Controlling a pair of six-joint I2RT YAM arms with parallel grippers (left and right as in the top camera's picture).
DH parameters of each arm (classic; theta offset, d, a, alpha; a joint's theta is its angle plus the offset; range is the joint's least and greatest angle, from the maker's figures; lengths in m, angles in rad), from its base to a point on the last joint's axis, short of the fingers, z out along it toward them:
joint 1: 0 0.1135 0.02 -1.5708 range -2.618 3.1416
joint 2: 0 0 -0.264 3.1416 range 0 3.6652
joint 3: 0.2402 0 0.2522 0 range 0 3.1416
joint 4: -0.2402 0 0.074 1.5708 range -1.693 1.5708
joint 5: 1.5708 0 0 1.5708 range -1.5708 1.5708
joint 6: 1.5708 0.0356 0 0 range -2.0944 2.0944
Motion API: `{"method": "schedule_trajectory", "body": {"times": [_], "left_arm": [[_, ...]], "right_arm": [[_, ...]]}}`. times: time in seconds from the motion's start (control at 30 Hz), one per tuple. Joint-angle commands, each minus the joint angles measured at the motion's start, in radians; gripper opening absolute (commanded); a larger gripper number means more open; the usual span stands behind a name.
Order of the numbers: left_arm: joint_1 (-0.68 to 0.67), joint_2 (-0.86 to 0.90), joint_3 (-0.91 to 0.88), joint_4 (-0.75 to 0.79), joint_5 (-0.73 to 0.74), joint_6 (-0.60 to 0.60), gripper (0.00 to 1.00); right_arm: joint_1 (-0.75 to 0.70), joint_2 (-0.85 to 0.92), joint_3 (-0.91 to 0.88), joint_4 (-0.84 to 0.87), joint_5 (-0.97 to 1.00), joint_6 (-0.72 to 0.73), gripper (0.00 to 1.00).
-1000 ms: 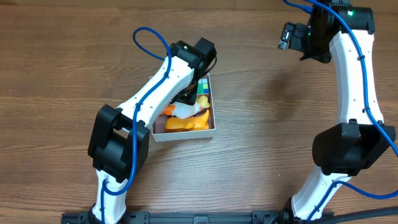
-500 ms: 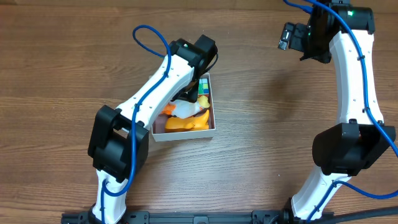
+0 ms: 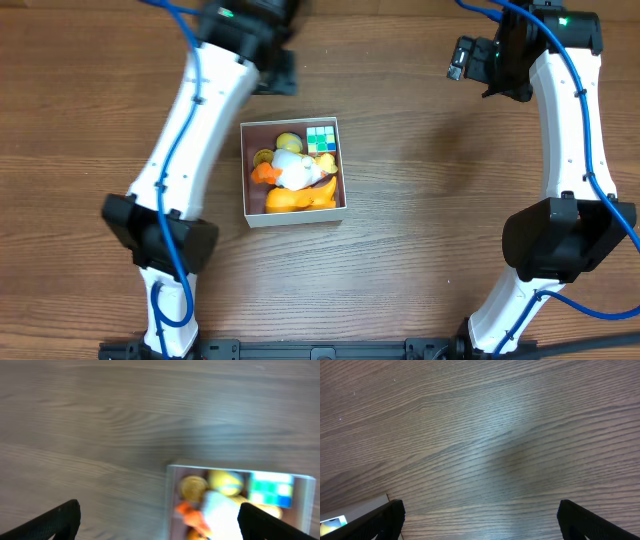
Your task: Pack container
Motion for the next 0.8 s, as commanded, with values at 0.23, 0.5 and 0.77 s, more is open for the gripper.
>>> {"method": "schedule_trajectory", "body": {"times": [0.23,0.5,0.77], "left_arm": [[0.092,-0.081,0.154,-0.084,-0.022,0.015,1.0],[0.092,-0.079,0.153,-0.084,-0.017,0.037,1.0],[0.125,-0.204,0.153,-0.084,0.053,0.066,1.0]], "right_arm": [[-0.002,-0.005,0.025,0.003,-0.006,0.008,1.0],[-0.002,-0.005,0.025,0.003,-0.006,0.008,1.0],[-0.002,-0.005,0.025,0.003,-0.006,0.008,1.0]]}}
